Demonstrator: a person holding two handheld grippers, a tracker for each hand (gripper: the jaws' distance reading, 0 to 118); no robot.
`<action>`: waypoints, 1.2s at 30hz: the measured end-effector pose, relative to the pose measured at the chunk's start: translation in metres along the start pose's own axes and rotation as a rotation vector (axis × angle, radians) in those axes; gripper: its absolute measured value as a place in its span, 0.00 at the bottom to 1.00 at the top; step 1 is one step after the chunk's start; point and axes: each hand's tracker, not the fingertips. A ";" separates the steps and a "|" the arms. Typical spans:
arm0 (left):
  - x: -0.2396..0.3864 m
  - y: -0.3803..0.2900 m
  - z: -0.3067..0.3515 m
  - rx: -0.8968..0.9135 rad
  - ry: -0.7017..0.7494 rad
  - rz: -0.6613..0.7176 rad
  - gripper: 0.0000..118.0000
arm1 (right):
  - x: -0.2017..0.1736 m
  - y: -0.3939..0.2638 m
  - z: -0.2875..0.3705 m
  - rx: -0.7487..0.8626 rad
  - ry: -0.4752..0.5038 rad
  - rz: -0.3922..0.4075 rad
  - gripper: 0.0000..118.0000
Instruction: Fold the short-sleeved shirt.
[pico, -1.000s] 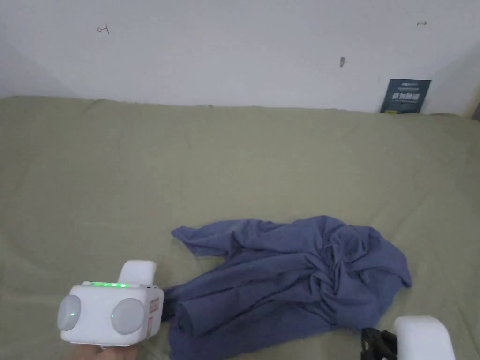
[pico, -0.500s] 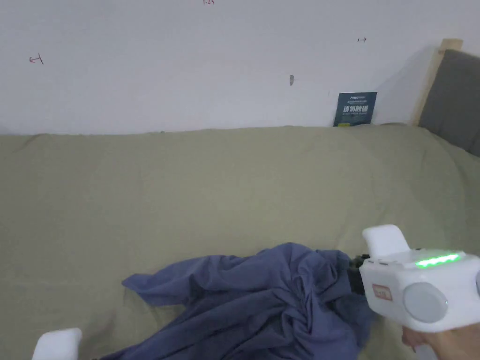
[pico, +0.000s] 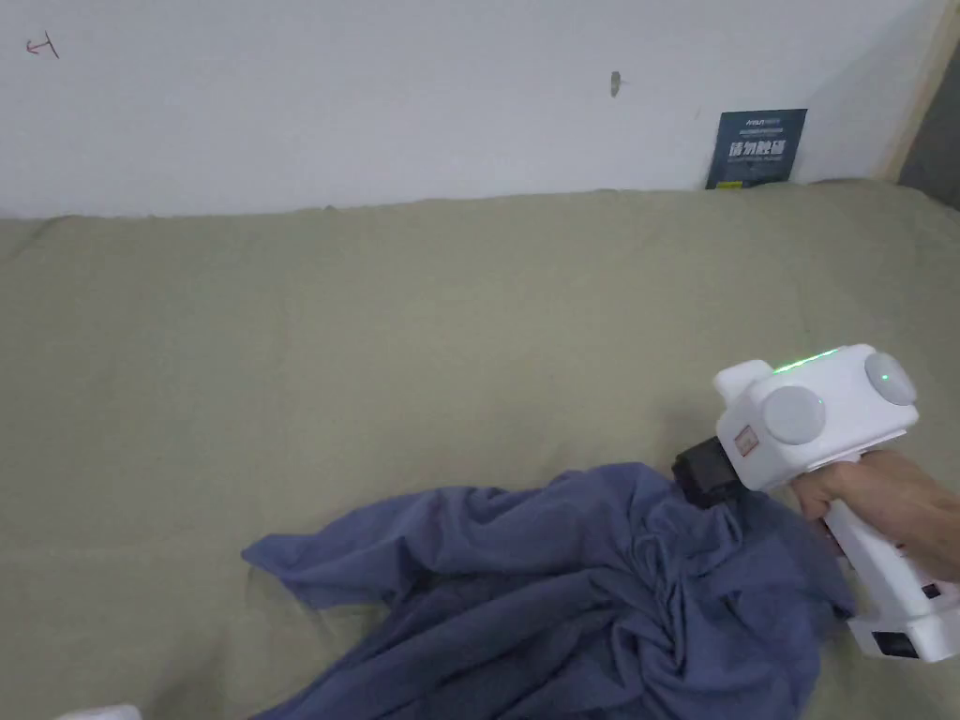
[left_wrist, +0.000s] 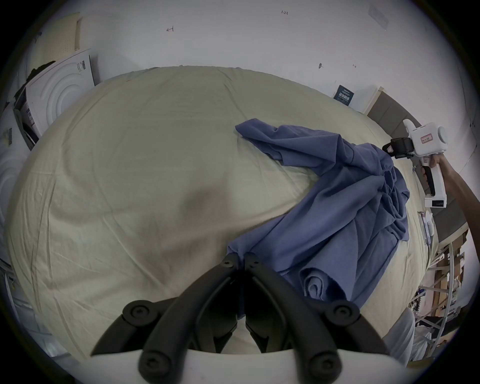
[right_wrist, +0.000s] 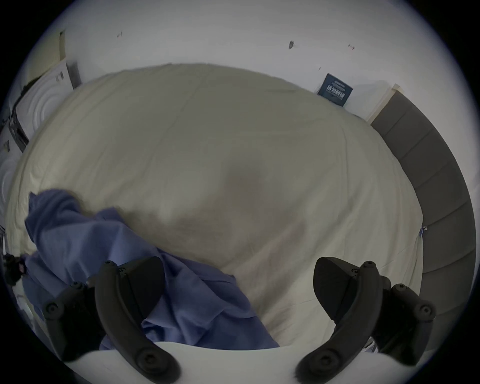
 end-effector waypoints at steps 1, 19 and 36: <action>0.000 0.000 -0.002 -0.003 0.001 0.000 0.00 | -0.001 -0.003 -0.006 -0.034 0.021 -0.003 0.72; -0.023 0.044 0.081 0.130 0.114 0.011 0.00 | 0.040 -0.043 0.200 0.285 0.085 -0.146 0.13; -0.024 0.128 0.303 0.519 0.244 0.034 0.00 | 0.066 -0.111 0.428 0.602 0.084 -0.211 0.13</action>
